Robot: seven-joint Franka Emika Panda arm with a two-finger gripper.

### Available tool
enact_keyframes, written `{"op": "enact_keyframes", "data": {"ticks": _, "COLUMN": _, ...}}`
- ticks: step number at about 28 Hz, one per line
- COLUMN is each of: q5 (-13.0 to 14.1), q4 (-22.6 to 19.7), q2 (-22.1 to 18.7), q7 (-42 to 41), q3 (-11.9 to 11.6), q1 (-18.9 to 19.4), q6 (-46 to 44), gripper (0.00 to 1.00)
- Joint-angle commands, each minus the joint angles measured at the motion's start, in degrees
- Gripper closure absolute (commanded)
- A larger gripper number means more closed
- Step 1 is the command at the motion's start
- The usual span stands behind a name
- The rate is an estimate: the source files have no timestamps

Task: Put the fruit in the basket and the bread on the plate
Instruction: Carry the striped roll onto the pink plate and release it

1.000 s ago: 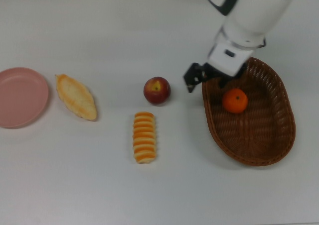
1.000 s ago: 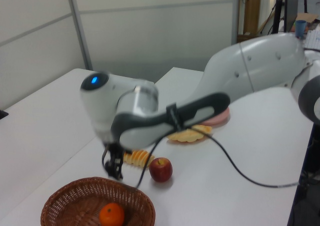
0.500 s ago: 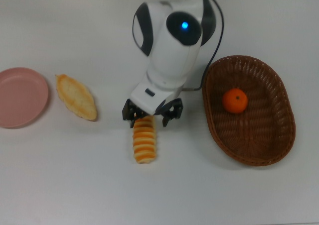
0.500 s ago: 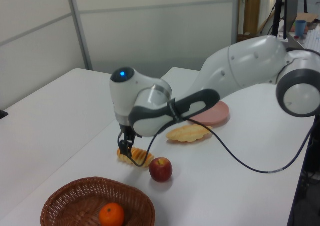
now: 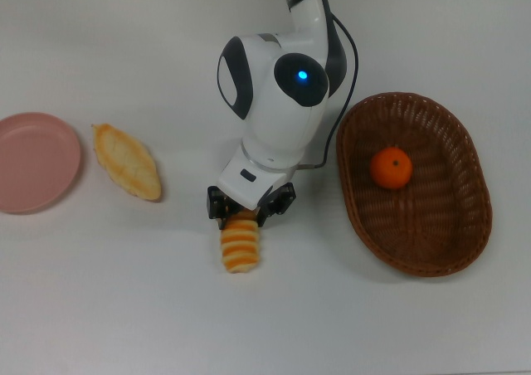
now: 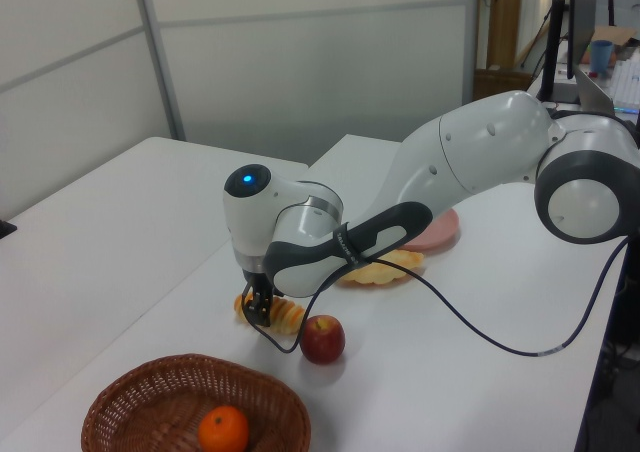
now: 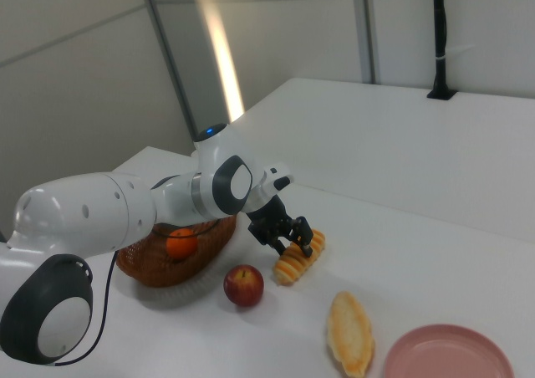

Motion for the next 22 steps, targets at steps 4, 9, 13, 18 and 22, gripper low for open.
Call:
{"op": "enact_keyframes", "data": {"ticks": 4, "q5": -0.47, "q4": -0.84, "q2": -1.11, "q7": 0.31, "q3": -0.54, "q1": -0.7, "q6": 0.89, "gripper": 1.0}}
{"op": "enact_keyframes", "data": {"ticks": 9, "q5": 0.32, "q4": -0.75, "q2": -1.37, "q7": 0.4, "q3": -0.45, "q1": -1.31, "q6": 0.81, "gripper": 1.0}}
{"op": "enact_keyframes", "data": {"ticks": 13, "q5": 3.56, "q4": -0.75, "q2": -3.47, "q7": 0.4, "q3": -0.63, "q1": -2.63, "q6": 0.72, "gripper": 1.0}}
{"op": "enact_keyframes", "data": {"ticks": 18, "q5": 7.53, "q4": -0.75, "q2": -7.78, "q7": 0.13, "q3": -0.72, "q1": -6.93, "q6": 0.37, "gripper": 1.0}}
{"op": "enact_keyframes", "data": {"ticks": 22, "q5": 7.62, "q4": -0.75, "q2": -9.63, "q7": 0.22, "q3": -0.8, "q1": -11.41, "q6": -2.87, "gripper": 1.0}}
